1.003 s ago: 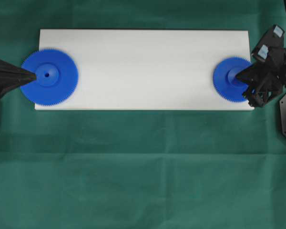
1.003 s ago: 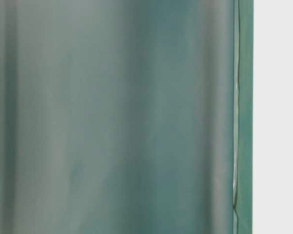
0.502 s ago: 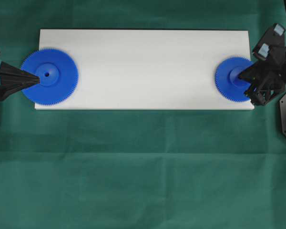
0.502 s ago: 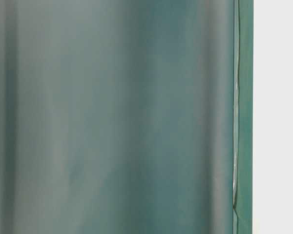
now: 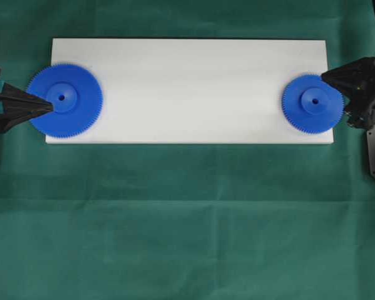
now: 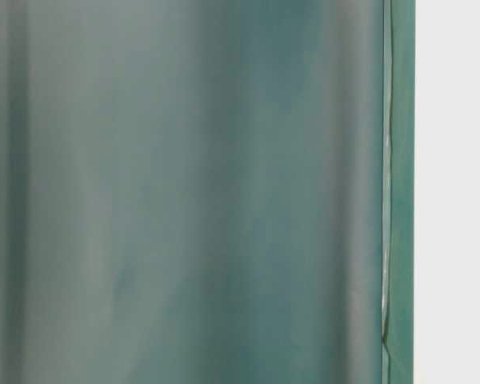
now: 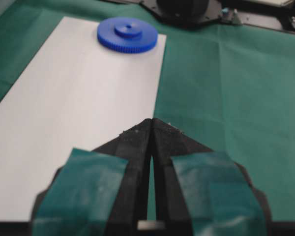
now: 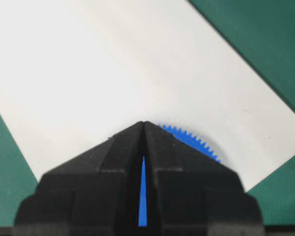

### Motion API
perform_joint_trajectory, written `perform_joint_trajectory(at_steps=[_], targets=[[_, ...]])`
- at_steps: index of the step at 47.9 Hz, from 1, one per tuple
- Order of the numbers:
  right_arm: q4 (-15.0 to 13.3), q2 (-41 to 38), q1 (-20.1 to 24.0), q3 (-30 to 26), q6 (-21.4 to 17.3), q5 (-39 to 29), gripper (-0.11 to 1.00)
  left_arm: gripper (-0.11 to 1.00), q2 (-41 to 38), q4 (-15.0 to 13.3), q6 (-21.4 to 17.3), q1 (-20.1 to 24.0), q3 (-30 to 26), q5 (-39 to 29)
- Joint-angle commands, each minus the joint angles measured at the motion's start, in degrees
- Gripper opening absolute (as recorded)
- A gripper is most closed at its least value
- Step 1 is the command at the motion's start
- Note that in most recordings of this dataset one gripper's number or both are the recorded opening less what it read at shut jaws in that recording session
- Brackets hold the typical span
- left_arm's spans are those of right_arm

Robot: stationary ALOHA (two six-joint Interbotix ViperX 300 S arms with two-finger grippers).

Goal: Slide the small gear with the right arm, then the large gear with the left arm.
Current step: 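Open the right gripper and lift it off the small gear, then lower the left gripper onto the large blue gear's hub and grasp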

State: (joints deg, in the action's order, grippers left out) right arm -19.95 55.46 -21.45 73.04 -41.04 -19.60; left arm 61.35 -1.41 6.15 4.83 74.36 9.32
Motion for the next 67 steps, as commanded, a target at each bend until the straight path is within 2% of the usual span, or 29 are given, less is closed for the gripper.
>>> perform_joint_trajectory(at_steps=[1,16,23,34,67], targets=[[-0.26,1.23,0.00,0.18,0.09,0.26,0.50,0.00,-0.62,0.00,-0.09,-0.09,-1.85,-0.18],[-0.53,1.05,0.26,0.53,0.35,4.04,0.50,0.00,-0.62,0.00,-0.26,0.79,-1.85,-2.64],[-1.14,0.97,0.62,0.62,0.35,5.98,0.50,0.00,-0.62,0.00,-0.26,3.34,-1.76,-6.77],[-1.67,1.05,0.88,0.62,0.35,7.38,0.50,0.00,-0.62,0.18,-0.44,10.20,-2.11,-12.66],[-1.58,-0.44,1.41,0.26,0.35,8.96,0.50,0.00,-1.32,0.35,-0.62,16.35,3.16,-16.26]])
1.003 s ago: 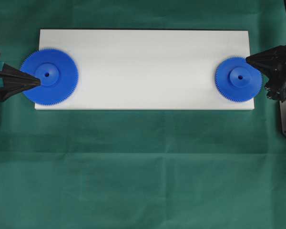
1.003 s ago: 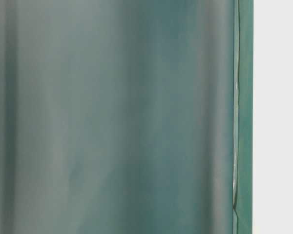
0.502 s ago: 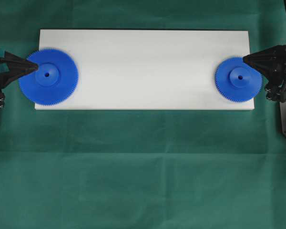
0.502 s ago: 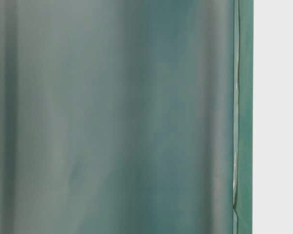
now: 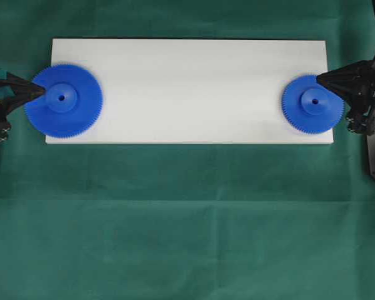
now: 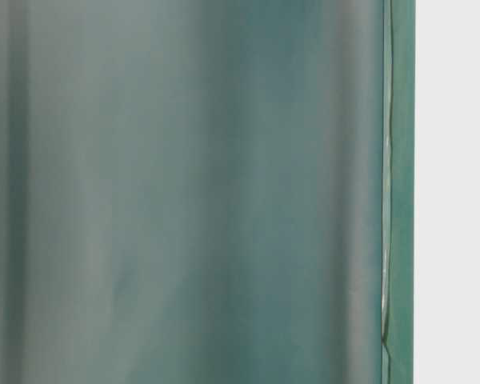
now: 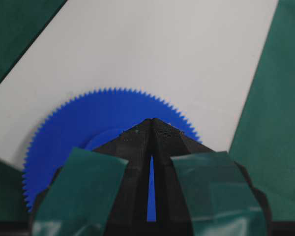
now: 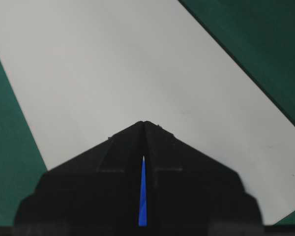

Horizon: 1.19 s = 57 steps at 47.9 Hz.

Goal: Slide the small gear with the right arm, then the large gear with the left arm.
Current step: 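Lower the left gripper onto the large blue gear's hub and grasp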

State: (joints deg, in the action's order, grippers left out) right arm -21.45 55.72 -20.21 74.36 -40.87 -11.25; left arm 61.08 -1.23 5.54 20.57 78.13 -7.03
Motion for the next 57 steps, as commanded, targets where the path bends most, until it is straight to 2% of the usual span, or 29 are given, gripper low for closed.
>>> perform_joint_trajectory(at_steps=[1,12,25,32,57], targets=[[-0.09,-0.70,0.18,-1.05,0.18,0.62,0.50,0.00,-1.49,0.18,0.00,0.62,-0.62,0.09],[-0.09,-0.88,0.26,-0.88,0.09,0.62,0.50,0.00,-13.18,0.26,-0.26,0.88,-2.72,1.67],[-0.09,-0.70,0.79,-0.44,0.09,0.35,0.50,0.00,-23.20,0.26,-3.08,1.41,-5.01,3.78],[-0.09,-0.70,1.05,-0.26,0.09,0.44,0.50,0.00,-27.60,0.26,-3.34,1.76,-5.54,6.15],[-0.09,-0.26,1.76,0.97,0.00,0.35,0.50,0.00,-37.35,0.26,-3.52,3.43,-7.29,8.09]])
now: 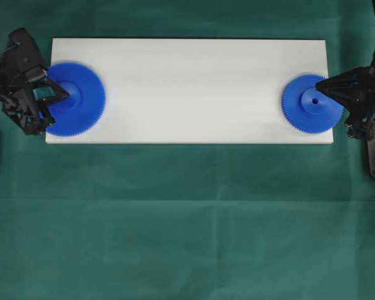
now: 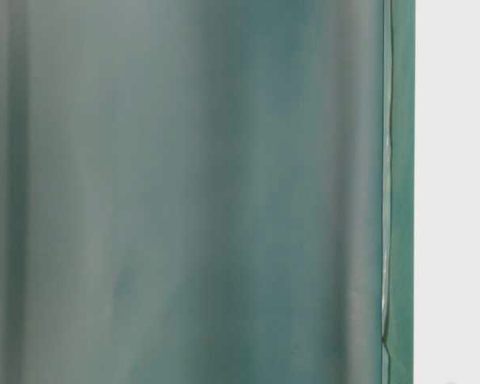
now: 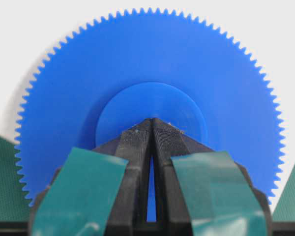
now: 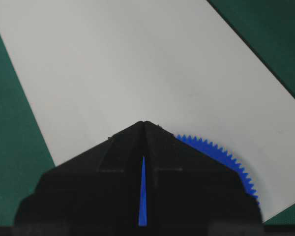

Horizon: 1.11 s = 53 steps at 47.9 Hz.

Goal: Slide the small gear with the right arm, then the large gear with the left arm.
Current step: 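Lower the left gripper onto the large blue gear's hub and grasp, then slide the large gear right until it meshes with the small gear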

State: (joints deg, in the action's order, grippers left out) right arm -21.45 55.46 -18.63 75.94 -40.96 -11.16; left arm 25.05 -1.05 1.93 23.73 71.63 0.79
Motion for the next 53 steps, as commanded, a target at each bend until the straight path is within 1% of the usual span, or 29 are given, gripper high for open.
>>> perform_joint_trajectory(at_steps=[1,19,24,28,35,41,46,53], targets=[[-0.09,0.00,0.18,-0.62,0.18,0.35,0.50,0.00,-1.58,0.09,0.09,0.26,-0.79,0.26],[-0.09,0.00,0.35,-0.62,0.18,0.18,0.50,0.00,-3.34,0.09,0.35,-0.09,-1.05,0.26],[-0.09,0.00,0.44,-0.62,0.18,0.18,0.50,0.00,-4.13,0.09,0.35,-1.23,-2.46,0.26],[-0.18,0.00,0.53,-0.79,0.18,0.18,0.50,0.00,-5.98,0.09,0.35,-2.81,-4.75,0.26],[-0.09,0.00,0.70,-0.70,0.18,0.18,0.50,0.00,-12.48,0.09,0.26,-5.45,-10.46,0.26],[-0.09,0.00,1.05,-0.53,0.18,0.18,0.50,0.00,-20.92,0.09,0.18,-7.12,-17.93,0.09],[-0.09,0.00,1.32,-0.62,0.18,0.18,0.50,0.00,-27.07,0.18,0.18,-8.00,-24.79,-0.26],[-0.09,0.00,1.58,-0.62,0.18,0.18,0.50,0.00,-34.63,0.09,0.09,-9.58,-36.30,-2.02]])
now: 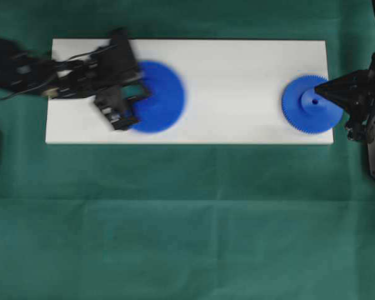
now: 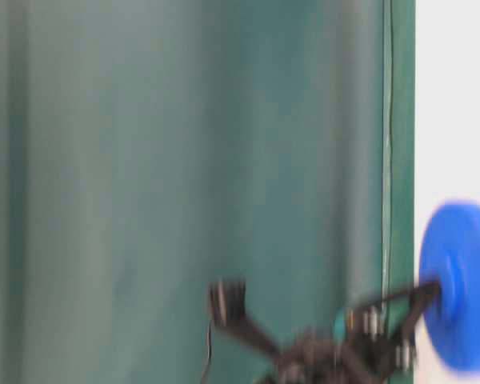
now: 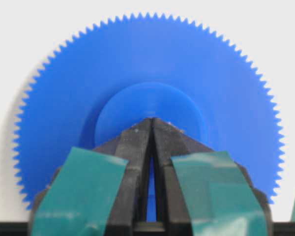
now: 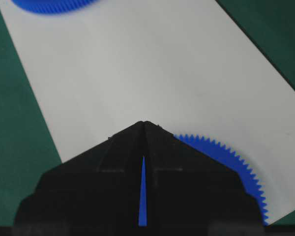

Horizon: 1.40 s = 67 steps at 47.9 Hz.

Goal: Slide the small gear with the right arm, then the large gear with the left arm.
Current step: 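Slide the large gear right until it meshes with the small gear, then slide the large gear back left toward its starting spot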

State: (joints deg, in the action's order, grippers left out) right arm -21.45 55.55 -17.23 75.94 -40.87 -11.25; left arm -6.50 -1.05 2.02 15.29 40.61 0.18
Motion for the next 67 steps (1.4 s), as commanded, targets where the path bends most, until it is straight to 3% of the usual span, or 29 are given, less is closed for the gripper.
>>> perform_joint_trajectory(at_steps=[1,10,16,27,36,67], targets=[[-0.09,-0.09,0.18,-0.62,0.09,0.26,0.50,0.00,-3.87,0.09,0.00,-1.32,-6.86,-1.76],[-0.09,0.18,0.53,-0.53,0.09,0.35,0.50,0.00,-12.39,0.18,-0.44,-3.78,-22.24,-7.47],[-0.18,0.26,0.79,-0.44,0.09,0.44,0.50,0.00,-17.67,0.18,-3.16,-5.36,-31.73,-11.95],[-0.09,0.35,1.58,-0.44,0.09,0.44,0.50,0.00,-23.20,0.18,-5.19,-6.68,-42.54,-17.40],[-0.09,0.35,2.02,-0.26,0.09,0.53,0.50,0.00,-24.35,0.18,-5.27,-6.68,-45.09,-18.19],[-0.09,0.35,2.11,0.00,0.09,0.70,0.50,0.00,-24.08,0.18,-5.36,-6.59,-44.56,-18.54]])
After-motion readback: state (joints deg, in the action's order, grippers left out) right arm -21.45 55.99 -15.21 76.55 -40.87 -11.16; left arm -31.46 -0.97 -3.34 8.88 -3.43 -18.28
